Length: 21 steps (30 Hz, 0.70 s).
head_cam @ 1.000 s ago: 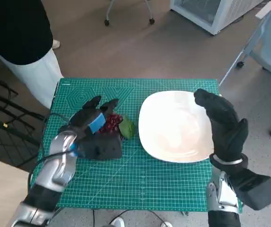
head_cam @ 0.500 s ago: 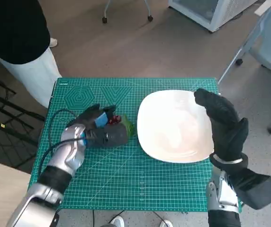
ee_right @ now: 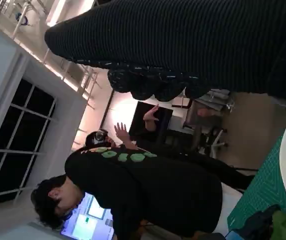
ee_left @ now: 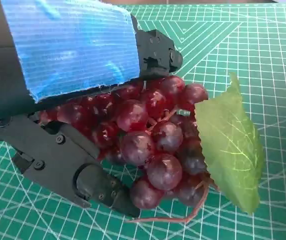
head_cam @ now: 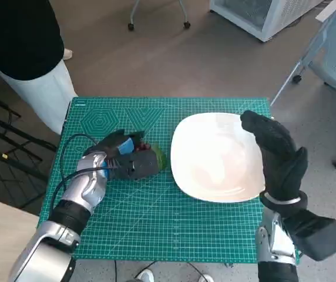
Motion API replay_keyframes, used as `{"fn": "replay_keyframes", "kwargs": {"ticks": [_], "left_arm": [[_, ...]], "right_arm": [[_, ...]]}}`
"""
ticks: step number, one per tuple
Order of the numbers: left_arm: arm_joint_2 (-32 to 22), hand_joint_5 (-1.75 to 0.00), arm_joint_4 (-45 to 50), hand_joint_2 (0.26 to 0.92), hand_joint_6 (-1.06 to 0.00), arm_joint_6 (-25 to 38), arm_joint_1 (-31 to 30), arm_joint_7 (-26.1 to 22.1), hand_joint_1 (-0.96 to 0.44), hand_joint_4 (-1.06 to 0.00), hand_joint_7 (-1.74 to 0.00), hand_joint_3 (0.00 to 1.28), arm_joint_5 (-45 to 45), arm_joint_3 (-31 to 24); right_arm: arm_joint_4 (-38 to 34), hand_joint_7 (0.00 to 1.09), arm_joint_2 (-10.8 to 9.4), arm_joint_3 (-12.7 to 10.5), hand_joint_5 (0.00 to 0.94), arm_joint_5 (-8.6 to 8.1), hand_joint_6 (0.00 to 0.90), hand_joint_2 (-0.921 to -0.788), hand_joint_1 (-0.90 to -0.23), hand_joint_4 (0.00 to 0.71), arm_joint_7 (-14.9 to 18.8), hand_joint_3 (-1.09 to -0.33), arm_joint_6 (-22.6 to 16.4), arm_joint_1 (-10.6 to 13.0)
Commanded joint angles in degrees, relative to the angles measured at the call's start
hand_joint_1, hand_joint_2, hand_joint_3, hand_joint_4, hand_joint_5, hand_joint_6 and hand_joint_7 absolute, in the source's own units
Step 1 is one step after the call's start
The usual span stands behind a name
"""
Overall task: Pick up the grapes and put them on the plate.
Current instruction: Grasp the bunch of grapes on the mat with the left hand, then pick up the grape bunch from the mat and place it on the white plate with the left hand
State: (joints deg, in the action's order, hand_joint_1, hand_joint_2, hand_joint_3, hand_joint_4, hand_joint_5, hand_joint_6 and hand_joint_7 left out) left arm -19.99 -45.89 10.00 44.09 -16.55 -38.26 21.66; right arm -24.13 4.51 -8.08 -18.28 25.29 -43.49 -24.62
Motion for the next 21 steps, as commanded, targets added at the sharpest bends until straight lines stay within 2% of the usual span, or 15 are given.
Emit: {"fn": "replay_keyframes", "kwargs": {"ticks": [1,14,21], "left_arm": [[0.25,0.00,-1.41,0.693,-0.21,-0.48,-0.28,0.27,-0.24,0.00,-0.01,0.01,0.65,0.97],[0.66,-0.01,-4.35,0.704,-0.27,-2.20,0.47,2.02,-0.23,-0.03,-0.02,0.01,1.35,1.75],[1.03,-0.01,-7.22,0.736,-0.34,-3.62,1.59,2.69,-0.09,-0.11,-0.03,0.01,2.09,1.95]], "right_arm": [[-0.74,0.46,0.11,-0.03,0.000,-0.25,0.093,-0.921,-0.712,0.359,0.27,-0.672,1.08,0.72],[-0.92,0.46,0.04,0.01,0.000,-0.26,0.092,-0.921,-0.720,0.358,0.34,-0.672,1.24,0.52],[-1.15,0.46,0.00,0.02,0.000,-0.24,0.092,-0.921,-0.720,0.358,0.30,-0.672,1.30,0.32]]}}
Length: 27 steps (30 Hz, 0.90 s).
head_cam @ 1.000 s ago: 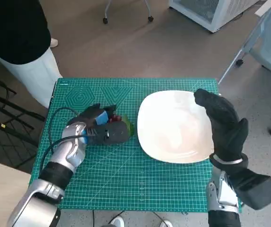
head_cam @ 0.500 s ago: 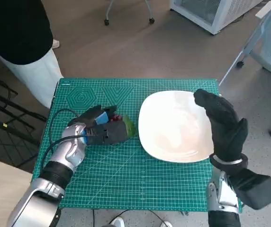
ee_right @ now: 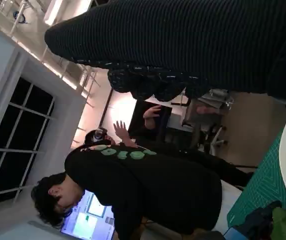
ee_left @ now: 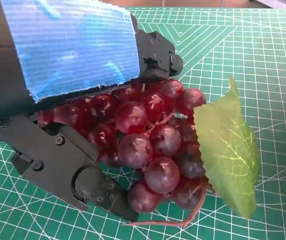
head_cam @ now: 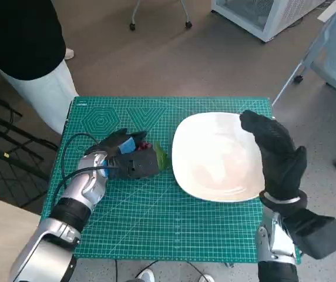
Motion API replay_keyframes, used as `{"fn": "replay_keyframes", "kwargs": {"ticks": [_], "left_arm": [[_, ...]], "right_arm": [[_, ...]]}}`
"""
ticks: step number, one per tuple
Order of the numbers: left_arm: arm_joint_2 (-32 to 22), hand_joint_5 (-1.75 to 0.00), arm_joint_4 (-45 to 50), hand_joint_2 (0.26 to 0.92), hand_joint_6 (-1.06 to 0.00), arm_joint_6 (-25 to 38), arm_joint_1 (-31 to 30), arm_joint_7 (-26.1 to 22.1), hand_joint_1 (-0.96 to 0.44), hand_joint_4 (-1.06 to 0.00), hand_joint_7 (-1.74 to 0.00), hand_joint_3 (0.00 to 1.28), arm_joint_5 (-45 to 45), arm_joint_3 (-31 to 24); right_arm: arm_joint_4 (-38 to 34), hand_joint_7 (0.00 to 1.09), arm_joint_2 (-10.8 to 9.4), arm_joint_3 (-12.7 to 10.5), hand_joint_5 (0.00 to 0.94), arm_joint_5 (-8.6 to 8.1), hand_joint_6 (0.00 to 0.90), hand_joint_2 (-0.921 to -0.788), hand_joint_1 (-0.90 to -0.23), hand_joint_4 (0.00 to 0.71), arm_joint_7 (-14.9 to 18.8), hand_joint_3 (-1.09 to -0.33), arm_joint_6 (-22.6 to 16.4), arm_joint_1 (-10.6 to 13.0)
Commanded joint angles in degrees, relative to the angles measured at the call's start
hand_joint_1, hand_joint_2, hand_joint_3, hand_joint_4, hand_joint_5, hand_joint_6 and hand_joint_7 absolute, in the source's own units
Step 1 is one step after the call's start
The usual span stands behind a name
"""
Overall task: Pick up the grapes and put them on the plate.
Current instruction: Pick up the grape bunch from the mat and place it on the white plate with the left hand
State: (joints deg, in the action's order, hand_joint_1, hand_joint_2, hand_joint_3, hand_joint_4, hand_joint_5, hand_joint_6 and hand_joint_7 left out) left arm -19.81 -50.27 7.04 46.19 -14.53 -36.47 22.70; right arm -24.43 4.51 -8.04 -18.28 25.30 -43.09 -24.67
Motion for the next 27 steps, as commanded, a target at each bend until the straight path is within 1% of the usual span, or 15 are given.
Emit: {"fn": "replay_keyframes", "kwargs": {"ticks": [1,3,4,5,6,8,9,11,15,18,19,20,23,24,27], "left_arm": [[0.87,-0.01,-3.29,0.749,-0.36,-0.94,-0.33,0.83,-0.06,-0.14,-0.03,0.02,0.32,1.07],[0.83,-0.06,-4.04,0.791,-0.43,-1.56,-0.06,1.25,0.00,-0.31,-0.03,0.03,0.24,1.48],[0.77,-0.14,-4.32,0.813,-0.46,-1.91,0.02,1.56,0.04,-0.40,-0.03,0.04,0.11,1.73],[0.69,-0.31,-4.54,0.839,-0.50,-2.30,0.05,2.00,0.10,-0.49,-0.03,0.05,-0.07,2.00],[0.60,-0.52,-4.73,0.861,-0.54,-2.71,0.05,2.52,0.16,-0.54,-0.03,0.07,-0.29,2.31],[0.38,-0.95,-5.10,0.893,-0.61,-3.50,0.04,3.80,0.27,-0.57,-0.04,0.11,-0.88,3.09],[0.27,-1.08,-5.26,0.902,-0.65,-3.81,0.05,4.46,0.30,-0.57,-0.04,0.12,-1.22,3.53],[0.06,-1.22,-5.58,0.912,-0.71,-4.34,0.11,5.75,0.33,-0.58,-0.06,0.14,-2.00,4.45],[-0.14,-1.32,-6.38,0.918,-0.82,-5.01,0.46,7.54,0.36,-0.58,-0.11,0.16,-3.16,5.81],[-0.30,-1.36,-6.74,0.920,-0.87,-5.46,0.65,8.31,0.36,-0.56,-0.13,0.18,-3.44,6.36],[-0.36,-1.38,-6.82,0.920,-0.87,-5.58,0.70,8.44,0.34,-0.55,-0.18,0.19,-3.42,6.47],[-0.40,-1.39,-6.89,0.920,-0.84,-5.66,0.76,8.50,0.30,-0.54,-0.30,0.19,-3.35,6.56],[-0.44,-1.43,-7.20,0.921,-0.66,-5.75,1.00,8.28,0.12,-0.52,-0.81,0.19,-2.98,6.67],[-0.43,-1.44,-7.35,0.921,-0.63,-5.76,1.08,8.15,0.08,-0.52,-0.92,0.19,-2.84,6.68],[-0.39,-1.44,-7.85,0.921,-0.58,-5.88,1.23,7.93,0.03,-0.50,-1.08,0.19,-2.51,6.65]], "right_arm": [[-0.84,0.46,-0.01,-0.01,0.000,-0.23,0.092,-0.921,-0.720,0.358,0.27,-0.672,0.92,0.37],[-0.79,0.46,-0.04,0.01,0.000,-0.20,0.092,-0.921,-0.720,0.358,0.22,-0.673,0.94,0.36],[-0.75,0.46,-0.06,0.02,0.000,-0.19,0.093,-0.921,-0.720,0.358,0.19,-0.673,0.95,0.37],[-0.72,0.46,-0.06,0.03,0.000,-0.18,0.093,-0.921,-0.720,0.358,0.17,-0.673,0.96,0.37],[-0.70,0.47,-0.07,0.04,0.000,-0.18,0.093,-0.921,-0.720,0.358,0.16,-0.673,0.97,0.36],[-0.73,0.47,-0.08,0.03,0.000,-0.19,0.093,-0.921,-0.719,0.358,0.16,-0.673,0.97,0.31],[-0.76,0.47,-0.08,0.02,0.000,-0.19,0.093,-0.921,-0.718,0.358,0.16,-0.673,0.97,0.28],[-0.87,0.47,-0.08,0.01,0.000,-0.22,0.092,-0.921,-0.716,0.358,0.18,-0.673,0.96,0.19],[-1.20,0.47,-0.09,-0.05,0.000,-0.27,0.091,-0.921,-0.708,0.357,0.22,-0.675,0.89,-0.07],[-1.40,0.47,-0.11,-0.07,0.000,-0.29,0.091,-0.921,-0.703,0.357,0.23,-0.676,0.84,-0.25],[-1.44,0.47,-0.13,-0.07,0.000,-0.28,0.091,-0.921,-0.701,0.357,0.22,-0.676,0.83,-0.30],[-1.49,0.47,-0.14,-0.07,0.000,-0.28,0.091,-0.921,-0.700,0.357,0.22,-0.677,0.81,-0.35],[-1.61,0.47,-0.13,-0.10,0.000,-0.30,0.092,-0.921,-0.699,0.358,0.26,-0.677,0.76,-0.48],[-1.63,0.47,-0.13,-0.10,0.001,-0.30,0.092,-0.921,-0.699,0.358,0.27,-0.676,0.73,-0.49],[-1.64,0.47,-0.14,-0.11,0.001,-0.31,0.092,-0.921,-0.698,0.358,0.30,-0.676,0.62,-0.51]]}}
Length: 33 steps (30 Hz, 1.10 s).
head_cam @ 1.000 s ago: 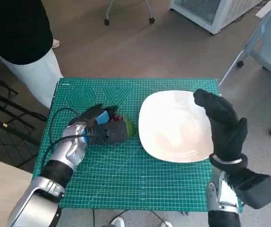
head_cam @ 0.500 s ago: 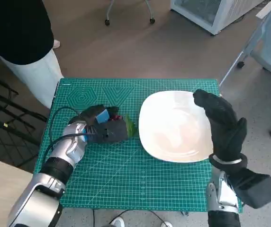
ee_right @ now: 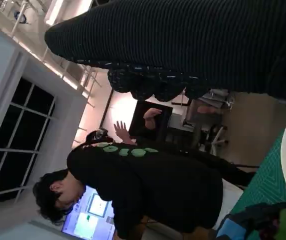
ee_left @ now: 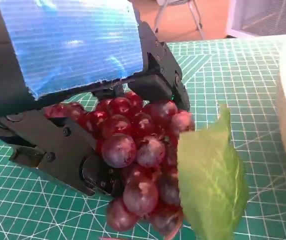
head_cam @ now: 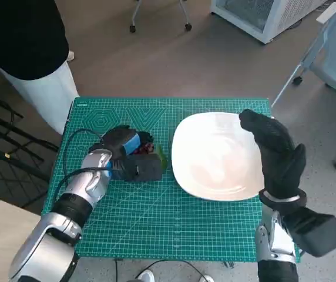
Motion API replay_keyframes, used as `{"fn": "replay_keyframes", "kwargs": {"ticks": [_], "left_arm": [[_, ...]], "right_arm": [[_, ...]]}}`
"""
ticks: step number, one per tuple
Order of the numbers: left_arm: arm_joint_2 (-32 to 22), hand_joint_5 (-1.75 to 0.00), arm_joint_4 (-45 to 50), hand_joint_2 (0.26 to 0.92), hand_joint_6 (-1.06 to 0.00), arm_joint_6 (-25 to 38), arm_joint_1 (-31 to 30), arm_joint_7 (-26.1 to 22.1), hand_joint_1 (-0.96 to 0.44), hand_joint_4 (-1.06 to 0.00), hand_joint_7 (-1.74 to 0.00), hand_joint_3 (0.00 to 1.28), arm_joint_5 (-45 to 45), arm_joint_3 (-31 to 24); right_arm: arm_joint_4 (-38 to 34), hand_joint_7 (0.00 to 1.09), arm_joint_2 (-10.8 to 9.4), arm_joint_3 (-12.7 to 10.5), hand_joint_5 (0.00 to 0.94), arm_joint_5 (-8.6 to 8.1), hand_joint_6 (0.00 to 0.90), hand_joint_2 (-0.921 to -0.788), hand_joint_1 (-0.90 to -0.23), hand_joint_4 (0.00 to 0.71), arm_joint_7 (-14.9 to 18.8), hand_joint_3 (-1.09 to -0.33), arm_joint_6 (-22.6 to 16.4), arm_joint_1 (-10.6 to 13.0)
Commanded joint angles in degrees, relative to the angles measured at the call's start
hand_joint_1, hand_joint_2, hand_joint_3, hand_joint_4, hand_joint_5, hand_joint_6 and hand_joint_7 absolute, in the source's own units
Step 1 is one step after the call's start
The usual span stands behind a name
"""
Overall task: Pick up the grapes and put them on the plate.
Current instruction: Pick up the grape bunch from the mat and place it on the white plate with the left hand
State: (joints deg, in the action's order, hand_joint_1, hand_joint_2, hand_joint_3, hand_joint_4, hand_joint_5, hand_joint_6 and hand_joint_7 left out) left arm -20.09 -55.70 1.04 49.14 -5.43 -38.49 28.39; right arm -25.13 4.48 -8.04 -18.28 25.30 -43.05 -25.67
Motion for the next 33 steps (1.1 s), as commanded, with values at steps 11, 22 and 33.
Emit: {"fn": "replay_keyframes", "kwargs": {"ticks": [11,22,33], "left_arm": [[0.14,-1.37,-4.30,0.921,-0.57,-0.24,-1.35,-0.83,0.00,-0.53,-1.18,0.16,0.09,0.86],[0.13,-1.37,-4.56,0.920,-0.58,-0.50,-1.26,-0.31,0.00,-0.56,-1.14,0.15,0.32,0.70],[-0.54,-1.45,-2.45,0.921,-0.60,0.26,-1.51,-1.24,0.00,-0.54,-1.07,0.16,0.70,0.19]], "right_arm": [[-0.87,0.47,-0.13,-0.09,0.001,-0.46,0.093,-0.921,-0.699,0.358,0.47,-0.675,0.58,0.45],[-0.96,0.46,-0.06,-0.19,0.001,-0.52,0.095,-0.921,-0.699,0.358,0.60,-0.675,0.41,0.31],[-1.73,0.46,-0.15,-0.15,0.001,-0.25,0.095,-0.921,-0.699,0.358,0.67,-0.675,-0.22,-0.02]]}}
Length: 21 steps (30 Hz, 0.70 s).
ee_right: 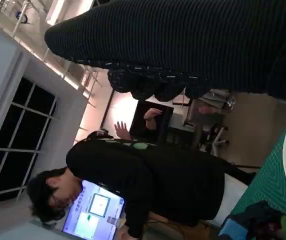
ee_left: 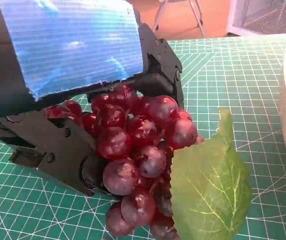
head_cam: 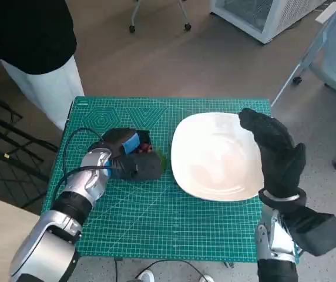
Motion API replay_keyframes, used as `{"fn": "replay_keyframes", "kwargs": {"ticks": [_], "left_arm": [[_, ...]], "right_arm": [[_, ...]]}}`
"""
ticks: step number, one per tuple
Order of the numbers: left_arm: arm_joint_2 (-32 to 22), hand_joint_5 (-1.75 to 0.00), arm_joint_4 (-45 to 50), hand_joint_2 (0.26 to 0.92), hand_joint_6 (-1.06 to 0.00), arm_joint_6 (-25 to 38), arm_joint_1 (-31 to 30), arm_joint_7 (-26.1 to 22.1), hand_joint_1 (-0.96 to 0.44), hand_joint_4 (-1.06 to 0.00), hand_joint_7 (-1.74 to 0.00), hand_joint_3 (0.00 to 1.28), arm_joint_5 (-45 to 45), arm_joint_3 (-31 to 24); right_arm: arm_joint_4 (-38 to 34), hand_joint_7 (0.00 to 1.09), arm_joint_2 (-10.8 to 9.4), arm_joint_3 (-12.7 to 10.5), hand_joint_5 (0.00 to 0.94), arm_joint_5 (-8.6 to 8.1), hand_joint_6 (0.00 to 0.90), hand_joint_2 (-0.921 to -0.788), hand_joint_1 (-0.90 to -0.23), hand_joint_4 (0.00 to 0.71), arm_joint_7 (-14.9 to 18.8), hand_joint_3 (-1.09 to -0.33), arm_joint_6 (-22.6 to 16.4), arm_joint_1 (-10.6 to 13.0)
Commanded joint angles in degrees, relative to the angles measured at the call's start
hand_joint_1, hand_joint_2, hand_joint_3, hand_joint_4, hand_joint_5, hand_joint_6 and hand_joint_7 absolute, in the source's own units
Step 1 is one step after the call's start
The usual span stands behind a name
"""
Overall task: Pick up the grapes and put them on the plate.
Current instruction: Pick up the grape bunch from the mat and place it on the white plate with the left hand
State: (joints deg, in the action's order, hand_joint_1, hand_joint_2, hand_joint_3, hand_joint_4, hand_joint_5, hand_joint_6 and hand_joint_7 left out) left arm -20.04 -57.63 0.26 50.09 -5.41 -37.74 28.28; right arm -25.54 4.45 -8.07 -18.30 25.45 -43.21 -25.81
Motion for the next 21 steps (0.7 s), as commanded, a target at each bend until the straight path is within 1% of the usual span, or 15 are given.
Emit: {"fn": "replay_keyframes", "kwargs": {"ticks": [1,6,12,14,18,21], "left_arm": [[-0.74,-1.46,-0.09,0.921,-0.60,1.13,-2.54,-1.39,0.00,-0.53,-1.06,0.16,-0.04,0.24],[-1.51,-1.52,2.38,0.921,-0.60,1.77,-3.04,-1.83,0.00,-0.49,-1.03,0.18,-0.08,-0.12],[-2.83,-1.56,7.52,0.921,-0.58,3.59,-4.20,-2.88,0.01,-0.47,-1.04,0.21,-0.13,-0.73],[-3.45,-1.55,10.05,0.921,-0.55,4.51,-4.73,-3.50,0.01,-0.47,-1.08,0.21,-0.18,-1.01],[-4.84,-1.48,15.72,0.921,-0.51,6.44,-5.86,-5.02,0.00,-0.46,-1.21,0.23,-0.26,-1.78],[-5.99,-1.48,20.13,0.921,-0.49,7.70,-6.79,-6.12,0.00,-0.45,-1.24,0.24,-0.35,-2.56]], "right_arm": [[-1.45,0.46,-0.11,-0.13,0.000,-0.25,0.095,-0.921,-0.699,0.358,0.54,-0.676,-0.15,0.06],[-1.95,0.46,-0.16,-0.17,0.000,-0.37,0.095,-0.921,-0.699,0.358,0.69,-0.676,-0.42,-0.18],[-2.35,0.46,-0.29,-0.21,0.000,-0.37,0.095,-0.921,-0.699,0.358,0.73,-0.677,-0.81,-0.38],[-2.53,0.46,-0.28,-0.25,0.000,-0.44,0.094,-0.921,-0.699,0.358,0.77,-0.677,-0.91,-0.50],[-2.96,0.46,-0.21,-0.44,0.000,-0.76,0.094,-0.921,-0.699,0.357,1.02,-0.677,-1.01,-0.81],[-3.13,0.46,-0.22,-0.59,0.000,-0.97,0.094,-0.921,-0.699,0.357,1.18,-0.677,-1.05,-0.96]]}}
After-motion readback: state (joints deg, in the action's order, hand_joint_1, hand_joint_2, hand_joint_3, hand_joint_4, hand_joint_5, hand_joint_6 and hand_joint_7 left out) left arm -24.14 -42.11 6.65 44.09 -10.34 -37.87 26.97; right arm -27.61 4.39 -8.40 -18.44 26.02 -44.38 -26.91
